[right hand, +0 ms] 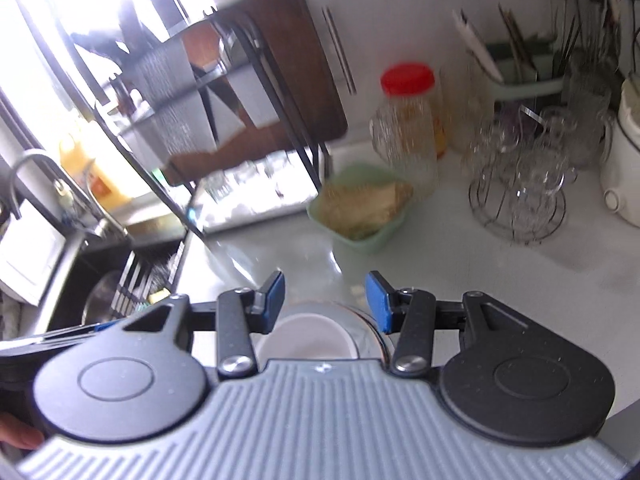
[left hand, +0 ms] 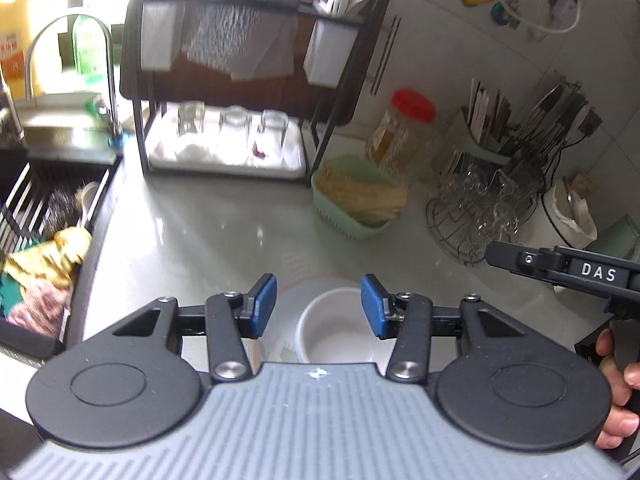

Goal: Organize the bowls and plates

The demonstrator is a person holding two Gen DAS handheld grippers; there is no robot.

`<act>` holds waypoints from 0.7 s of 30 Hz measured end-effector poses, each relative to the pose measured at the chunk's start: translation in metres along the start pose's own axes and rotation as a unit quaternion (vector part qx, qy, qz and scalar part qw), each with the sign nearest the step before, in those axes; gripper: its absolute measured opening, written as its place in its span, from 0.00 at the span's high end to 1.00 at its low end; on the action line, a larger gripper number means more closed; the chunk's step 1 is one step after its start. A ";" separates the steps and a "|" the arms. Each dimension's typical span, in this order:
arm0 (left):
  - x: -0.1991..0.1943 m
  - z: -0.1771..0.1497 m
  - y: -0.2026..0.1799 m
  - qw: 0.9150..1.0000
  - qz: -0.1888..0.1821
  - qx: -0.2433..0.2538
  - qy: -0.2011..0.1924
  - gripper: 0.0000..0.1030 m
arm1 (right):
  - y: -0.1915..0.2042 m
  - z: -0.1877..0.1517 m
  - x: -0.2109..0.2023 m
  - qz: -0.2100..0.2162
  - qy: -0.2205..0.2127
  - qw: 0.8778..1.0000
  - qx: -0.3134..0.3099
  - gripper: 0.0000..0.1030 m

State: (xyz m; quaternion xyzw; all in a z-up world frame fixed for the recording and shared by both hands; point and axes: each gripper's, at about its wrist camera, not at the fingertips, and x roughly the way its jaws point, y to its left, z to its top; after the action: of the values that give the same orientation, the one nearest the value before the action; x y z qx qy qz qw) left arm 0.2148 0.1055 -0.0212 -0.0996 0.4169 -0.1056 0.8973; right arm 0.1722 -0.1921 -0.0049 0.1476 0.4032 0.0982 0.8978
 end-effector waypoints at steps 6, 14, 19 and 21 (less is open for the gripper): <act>-0.045 0.010 -0.006 0.999 -0.002 0.021 -0.043 0.49 | 0.012 -0.002 -0.038 -0.006 -0.046 0.999 0.003 0.53; -0.086 -0.005 -0.026 0.996 0.027 0.026 -0.084 0.49 | 0.004 -0.019 -0.076 -0.005 -0.064 0.998 0.006 0.53; -0.099 -0.027 -0.046 0.995 0.034 0.012 -0.094 0.49 | -0.005 -0.037 -0.095 -0.004 -0.065 0.998 -0.014 0.53; -0.105 -0.035 -0.055 0.994 0.041 0.008 -0.099 0.49 | -0.010 -0.043 -0.104 -0.010 -0.067 0.997 -0.023 0.53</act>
State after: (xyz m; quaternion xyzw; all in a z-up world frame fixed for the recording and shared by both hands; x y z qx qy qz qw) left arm 0.1159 0.0785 0.0470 -0.0857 0.3290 -0.0617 0.9384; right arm 0.0726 -0.2237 0.0370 0.1294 0.3409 0.0883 0.9270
